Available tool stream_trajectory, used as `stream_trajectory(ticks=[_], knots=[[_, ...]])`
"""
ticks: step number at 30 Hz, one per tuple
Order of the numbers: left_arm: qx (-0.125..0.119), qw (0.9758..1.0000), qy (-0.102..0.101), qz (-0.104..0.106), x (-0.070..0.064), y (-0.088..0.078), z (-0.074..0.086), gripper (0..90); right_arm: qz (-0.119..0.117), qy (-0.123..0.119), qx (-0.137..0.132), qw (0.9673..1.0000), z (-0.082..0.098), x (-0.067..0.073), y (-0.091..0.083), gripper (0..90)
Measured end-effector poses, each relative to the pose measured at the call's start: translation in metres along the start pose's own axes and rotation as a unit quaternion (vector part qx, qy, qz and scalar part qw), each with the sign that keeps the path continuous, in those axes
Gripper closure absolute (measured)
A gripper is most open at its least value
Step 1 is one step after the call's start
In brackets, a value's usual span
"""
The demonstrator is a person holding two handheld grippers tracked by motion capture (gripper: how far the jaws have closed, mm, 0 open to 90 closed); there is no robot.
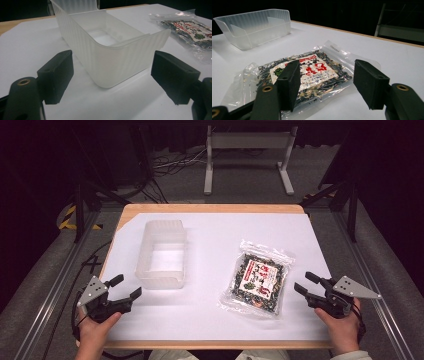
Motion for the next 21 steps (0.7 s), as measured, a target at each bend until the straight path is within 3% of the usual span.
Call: stream_trajectory(ticks=[9,16,21], knots=[[0.002,1.0,0.0,0.005,-0.004,0.006,0.0,16.9,0.001,-0.008,0.007,0.9999,-0.014,-0.004,0.009,38.6],[0.004,1.0,0.0,0.003,-0.004,0.002,0.001,16.9,-0.003,0.007,0.017,0.9998,-0.025,-0.006,0.02,38.2],[0.002,1.0,-0.003,0.002,-0.003,0.002,0.001,16.9,0.001,0.012,0.025,0.9996,-0.033,-0.016,0.032,36.8]])
Point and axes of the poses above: each handheld gripper's, and its own axes: y roughly forward along the jaws, z roughly out of its underside, x roughly to its left, the point moved 5 cm from there along y, roughly forward along the jaws, and after that the axes turned 7 degrees about -x, right-handed, at the moved point
